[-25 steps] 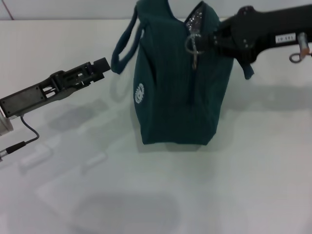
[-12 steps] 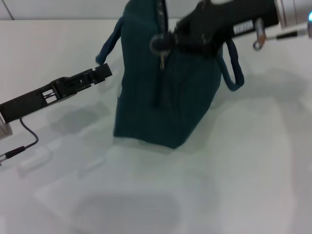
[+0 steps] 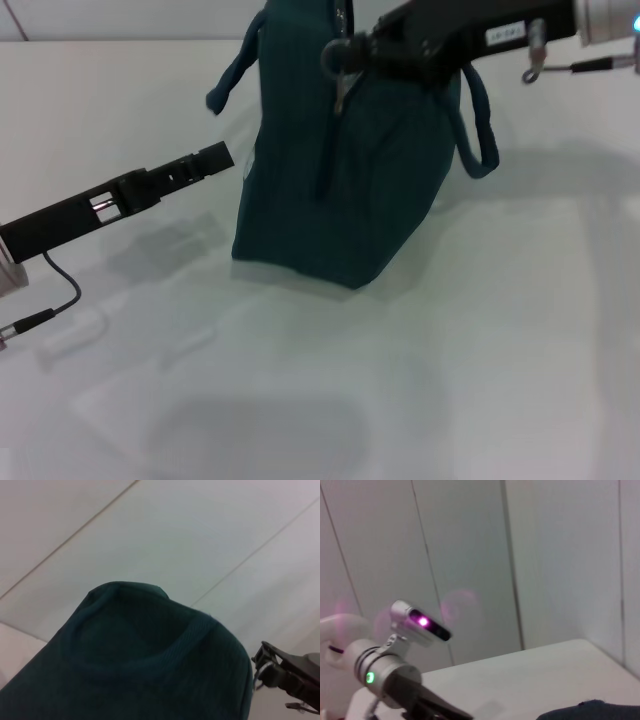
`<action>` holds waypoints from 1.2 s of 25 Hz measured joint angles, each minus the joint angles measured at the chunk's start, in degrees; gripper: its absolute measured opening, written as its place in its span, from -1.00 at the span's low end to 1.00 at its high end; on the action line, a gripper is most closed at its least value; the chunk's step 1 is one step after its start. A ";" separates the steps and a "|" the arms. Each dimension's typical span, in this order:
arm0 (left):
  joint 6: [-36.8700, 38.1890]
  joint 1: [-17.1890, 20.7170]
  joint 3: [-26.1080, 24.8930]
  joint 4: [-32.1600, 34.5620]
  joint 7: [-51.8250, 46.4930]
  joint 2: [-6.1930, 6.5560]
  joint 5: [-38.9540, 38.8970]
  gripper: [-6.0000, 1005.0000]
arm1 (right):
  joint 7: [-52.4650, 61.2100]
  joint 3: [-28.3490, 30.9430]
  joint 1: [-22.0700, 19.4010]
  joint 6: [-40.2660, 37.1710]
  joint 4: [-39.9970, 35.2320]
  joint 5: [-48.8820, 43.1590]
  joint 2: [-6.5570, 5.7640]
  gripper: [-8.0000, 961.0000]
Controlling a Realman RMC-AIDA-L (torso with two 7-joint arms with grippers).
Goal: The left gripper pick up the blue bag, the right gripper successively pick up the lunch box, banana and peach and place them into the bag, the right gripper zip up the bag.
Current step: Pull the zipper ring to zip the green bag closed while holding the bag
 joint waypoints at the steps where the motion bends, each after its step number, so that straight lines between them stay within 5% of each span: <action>1: 0.01 -0.09 0.03 0.00 0.88 -0.05 0.03 0.51 | -0.03 -0.33 0.23 -0.23 0.73 0.10 0.26 -0.97; 15: 1.42 0.47 0.99 -0.43 17.91 -1.43 0.80 0.51 | -0.13 -4.34 1.62 -0.05 4.99 3.75 0.71 -0.97; 30: -1.53 -1.32 0.78 -0.53 18.36 -1.45 0.80 0.47 | -0.17 -4.73 2.05 -0.39 5.41 3.90 0.92 -0.97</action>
